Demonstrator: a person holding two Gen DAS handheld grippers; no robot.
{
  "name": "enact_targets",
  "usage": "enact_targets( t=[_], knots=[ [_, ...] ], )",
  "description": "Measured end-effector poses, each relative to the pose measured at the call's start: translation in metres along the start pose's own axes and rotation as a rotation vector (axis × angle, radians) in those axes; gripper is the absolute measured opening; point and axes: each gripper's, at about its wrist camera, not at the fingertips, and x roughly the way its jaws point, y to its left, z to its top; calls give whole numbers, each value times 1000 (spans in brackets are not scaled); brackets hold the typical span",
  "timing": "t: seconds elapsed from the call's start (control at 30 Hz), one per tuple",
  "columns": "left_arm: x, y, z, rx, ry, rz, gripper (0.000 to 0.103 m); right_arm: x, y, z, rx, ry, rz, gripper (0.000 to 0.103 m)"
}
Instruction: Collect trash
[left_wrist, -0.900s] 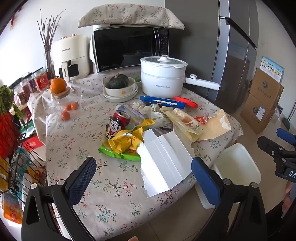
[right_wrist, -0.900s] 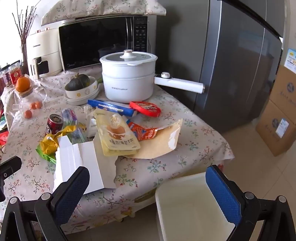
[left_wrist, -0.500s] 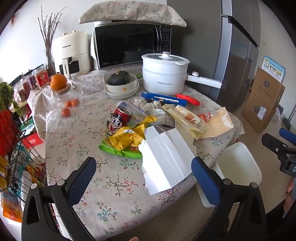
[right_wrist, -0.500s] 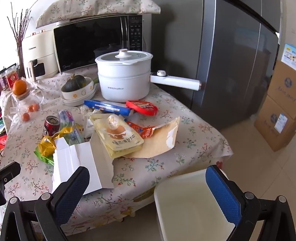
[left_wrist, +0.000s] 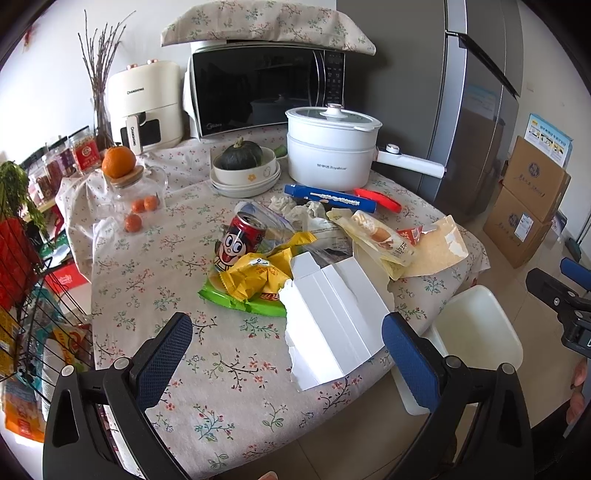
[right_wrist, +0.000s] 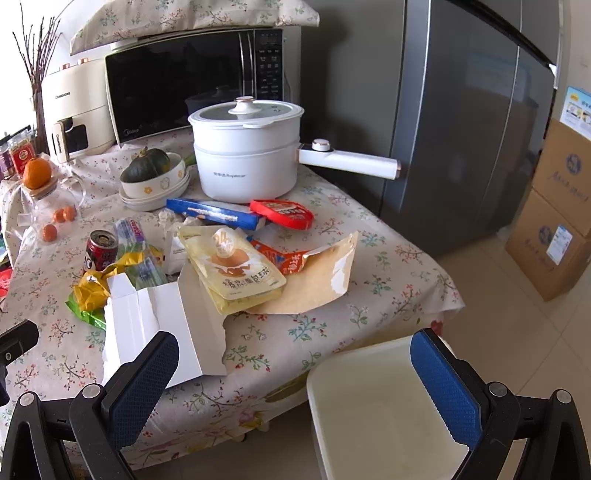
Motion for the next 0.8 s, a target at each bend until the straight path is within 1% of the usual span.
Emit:
enact_targets(
  t=[0.13,0.37,0.8],
  knots=[
    [-2,2,0,-7,3,-14,103,-2,0,0,-5,-13,-7,103],
    [-9,10,3,-31,-5,-32,103,2,5,0,-6,1,-14,103],
    [-15,18,2,-45,-10,-32,103,-2,17,-1,-34,5,-15,103]
  ],
)
